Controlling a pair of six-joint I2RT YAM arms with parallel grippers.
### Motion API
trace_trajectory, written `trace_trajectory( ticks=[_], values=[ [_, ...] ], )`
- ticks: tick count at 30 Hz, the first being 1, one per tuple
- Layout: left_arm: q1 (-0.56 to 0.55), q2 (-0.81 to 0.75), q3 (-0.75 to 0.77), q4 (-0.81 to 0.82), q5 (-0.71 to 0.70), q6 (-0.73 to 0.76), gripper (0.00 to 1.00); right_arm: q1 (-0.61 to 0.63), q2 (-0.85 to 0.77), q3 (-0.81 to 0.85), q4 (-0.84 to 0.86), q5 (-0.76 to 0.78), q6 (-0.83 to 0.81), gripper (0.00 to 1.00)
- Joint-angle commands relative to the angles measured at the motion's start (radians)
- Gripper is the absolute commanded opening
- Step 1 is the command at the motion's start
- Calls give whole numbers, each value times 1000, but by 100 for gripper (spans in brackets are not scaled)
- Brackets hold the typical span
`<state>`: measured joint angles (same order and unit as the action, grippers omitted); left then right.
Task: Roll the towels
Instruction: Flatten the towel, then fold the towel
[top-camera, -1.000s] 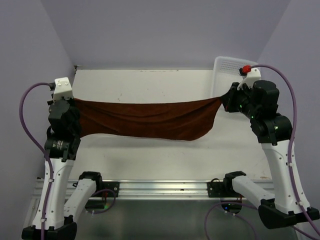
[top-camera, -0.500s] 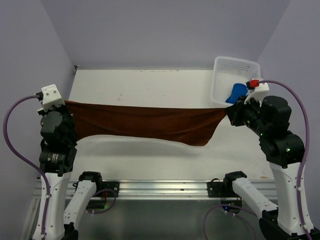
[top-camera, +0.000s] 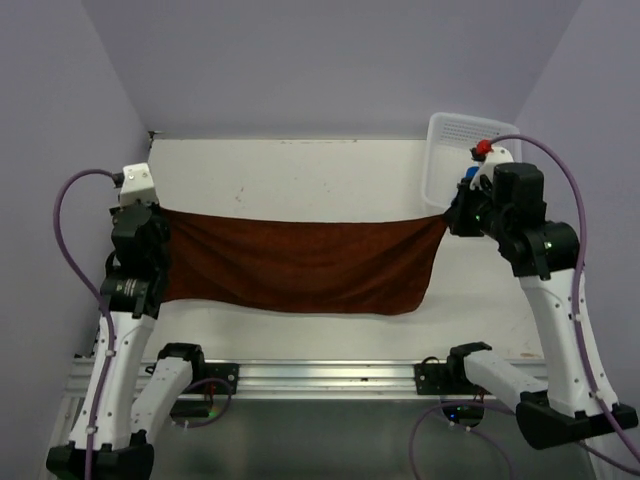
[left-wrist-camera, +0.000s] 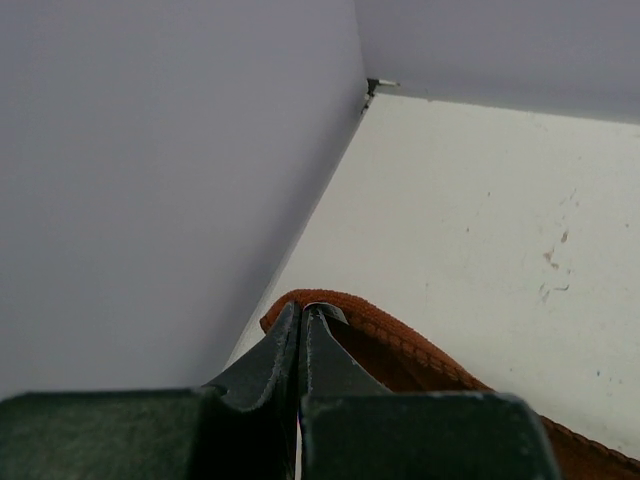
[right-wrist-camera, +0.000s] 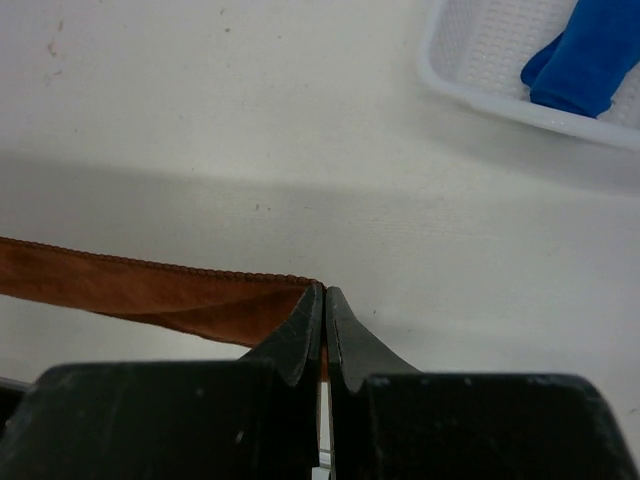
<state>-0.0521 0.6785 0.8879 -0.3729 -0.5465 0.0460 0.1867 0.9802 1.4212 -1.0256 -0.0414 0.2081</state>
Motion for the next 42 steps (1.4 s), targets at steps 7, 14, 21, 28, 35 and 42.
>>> trace_trajectory(
  ticks=[7,14,21,28,35,42],
  values=[
    [12,447,45,282,85,43,0,-23,395,-10,259,114,13,0],
    [49,731,149,410,158,51,0,-47,652,99,412,46,7,0],
    [90,911,174,543,301,190,0,-90,796,140,505,-35,-53,0],
    [133,986,146,623,428,206,0,-124,804,93,604,-142,-140,0],
    [166,971,117,618,462,204,0,-142,778,29,654,-227,-182,0],
    [173,928,77,611,507,186,0,-142,735,-40,641,-253,-246,0]
  ],
)
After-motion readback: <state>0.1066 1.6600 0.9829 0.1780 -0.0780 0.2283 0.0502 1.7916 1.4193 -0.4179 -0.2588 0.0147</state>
